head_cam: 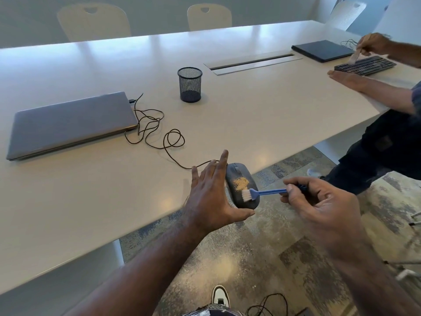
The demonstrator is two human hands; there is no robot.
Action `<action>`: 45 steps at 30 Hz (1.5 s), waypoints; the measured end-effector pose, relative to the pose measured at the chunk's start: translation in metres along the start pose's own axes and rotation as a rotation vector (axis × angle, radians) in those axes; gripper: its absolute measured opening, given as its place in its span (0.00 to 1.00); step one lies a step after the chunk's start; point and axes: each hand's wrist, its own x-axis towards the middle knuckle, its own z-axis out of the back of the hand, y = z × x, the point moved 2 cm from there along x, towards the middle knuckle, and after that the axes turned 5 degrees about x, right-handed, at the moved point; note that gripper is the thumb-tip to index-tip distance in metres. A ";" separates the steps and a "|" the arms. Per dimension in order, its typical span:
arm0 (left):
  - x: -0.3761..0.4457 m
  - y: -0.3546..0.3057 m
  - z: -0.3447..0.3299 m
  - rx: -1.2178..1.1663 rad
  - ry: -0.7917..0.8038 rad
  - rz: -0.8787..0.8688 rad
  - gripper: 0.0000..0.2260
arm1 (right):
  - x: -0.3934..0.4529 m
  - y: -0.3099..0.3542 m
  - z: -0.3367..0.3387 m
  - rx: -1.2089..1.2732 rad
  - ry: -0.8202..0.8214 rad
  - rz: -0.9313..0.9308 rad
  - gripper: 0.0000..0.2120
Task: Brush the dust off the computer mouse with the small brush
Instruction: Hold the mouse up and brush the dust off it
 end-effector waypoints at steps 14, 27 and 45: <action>-0.002 -0.003 0.002 0.004 0.024 -0.006 0.62 | 0.003 -0.012 0.013 0.098 -0.035 -0.074 0.09; -0.004 -0.005 0.002 0.012 0.047 -0.012 0.62 | 0.024 0.005 0.022 -0.163 0.021 0.186 0.13; -0.006 -0.008 0.002 0.010 0.095 -0.030 0.64 | 0.051 0.046 -0.003 -0.650 0.597 0.558 0.19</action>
